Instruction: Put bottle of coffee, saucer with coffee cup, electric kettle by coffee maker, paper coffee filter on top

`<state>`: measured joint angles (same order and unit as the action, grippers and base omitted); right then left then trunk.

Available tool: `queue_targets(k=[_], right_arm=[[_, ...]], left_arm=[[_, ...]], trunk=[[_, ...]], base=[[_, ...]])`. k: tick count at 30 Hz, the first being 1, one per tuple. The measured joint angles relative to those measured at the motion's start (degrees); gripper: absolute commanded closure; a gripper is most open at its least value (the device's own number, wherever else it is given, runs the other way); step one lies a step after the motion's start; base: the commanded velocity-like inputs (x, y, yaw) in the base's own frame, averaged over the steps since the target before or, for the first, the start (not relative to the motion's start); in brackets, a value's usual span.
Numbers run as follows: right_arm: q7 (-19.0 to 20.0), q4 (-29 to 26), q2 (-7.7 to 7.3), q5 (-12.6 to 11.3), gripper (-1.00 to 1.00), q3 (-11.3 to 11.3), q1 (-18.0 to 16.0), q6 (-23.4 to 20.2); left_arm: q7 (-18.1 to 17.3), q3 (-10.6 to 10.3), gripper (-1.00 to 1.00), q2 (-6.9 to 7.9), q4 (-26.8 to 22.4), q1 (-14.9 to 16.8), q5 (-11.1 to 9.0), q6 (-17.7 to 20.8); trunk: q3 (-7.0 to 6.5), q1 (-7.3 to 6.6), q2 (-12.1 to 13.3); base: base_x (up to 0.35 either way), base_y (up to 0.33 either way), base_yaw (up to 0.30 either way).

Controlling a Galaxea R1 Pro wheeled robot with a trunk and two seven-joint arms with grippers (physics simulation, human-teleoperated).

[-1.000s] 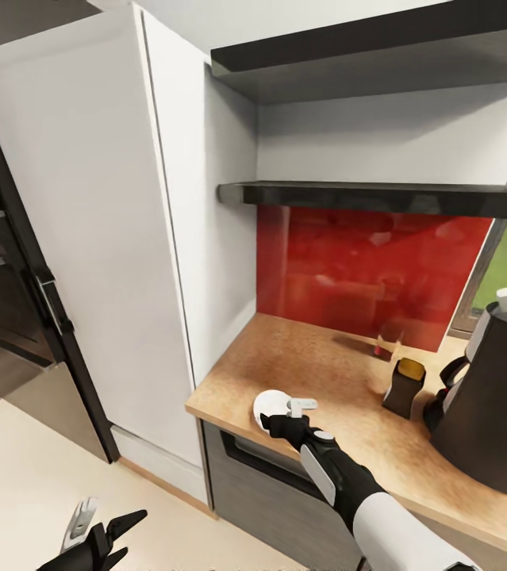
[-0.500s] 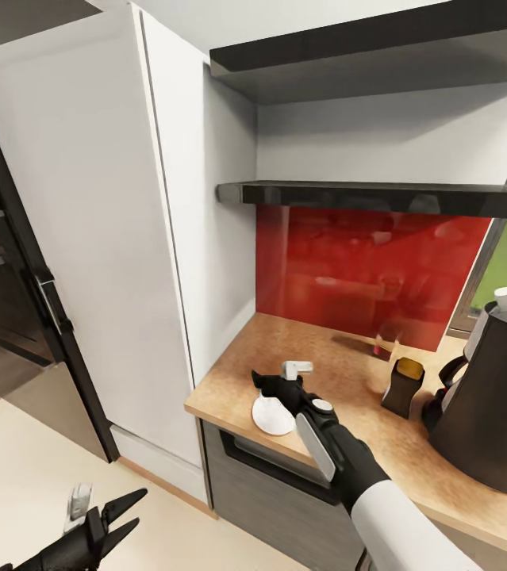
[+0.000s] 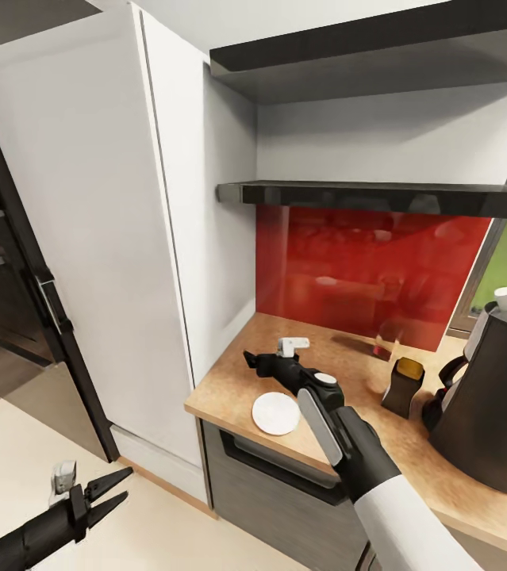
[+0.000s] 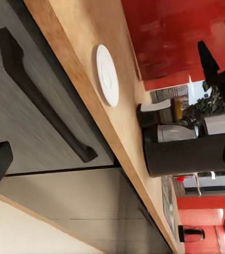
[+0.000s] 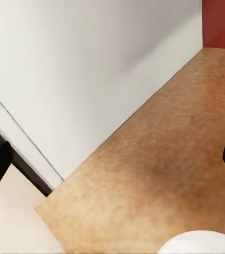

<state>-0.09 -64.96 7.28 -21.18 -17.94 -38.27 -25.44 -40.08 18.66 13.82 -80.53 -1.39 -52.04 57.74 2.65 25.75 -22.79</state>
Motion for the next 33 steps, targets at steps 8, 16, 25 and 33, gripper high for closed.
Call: queue_targets(k=[8, 16, 25, 33], right_arm=[[2.4, -0.4, -3.39, -3.3, -1.0, 4.8, 0.0, -8.2], [20.2, 0.1, -10.85, -6.1, -1.0, 6.2, 0.0, -14.3], [23.2, 5.1, -13.23, -6.3, -1.0, 6.3, 0.0, -14.9], [23.4, 5.5, -13.16, -6.4, -1.0, 6.1, 0.0, -15.0]], left_arm=[[-0.3, -0.8, -1.0, 0.91, 0.2, 2.0, -0.6, 0.4], [-2.0, -5.8, -1.0, 1.03, 0.3, 2.9, -0.8, 0.4], [-6.3, -6.8, -1.0, 1.21, 1.2, 3.8, -0.2, 0.1], [-6.5, -6.8, -1.0, 1.02, 2.3, 3.9, 0.0, -0.3]], trunk=[[-0.02, 0.0, 0.0], [-0.02, 0.0, 0.0], [-0.01, 0.0, 0.0], [-0.02, 0.0, 0.0]], base=[[0.0, 0.0, 0.0], [0.0, 0.0, 0.0], [0.0, 0.0, 0.0], [0.0, 0.0, 0.0]])
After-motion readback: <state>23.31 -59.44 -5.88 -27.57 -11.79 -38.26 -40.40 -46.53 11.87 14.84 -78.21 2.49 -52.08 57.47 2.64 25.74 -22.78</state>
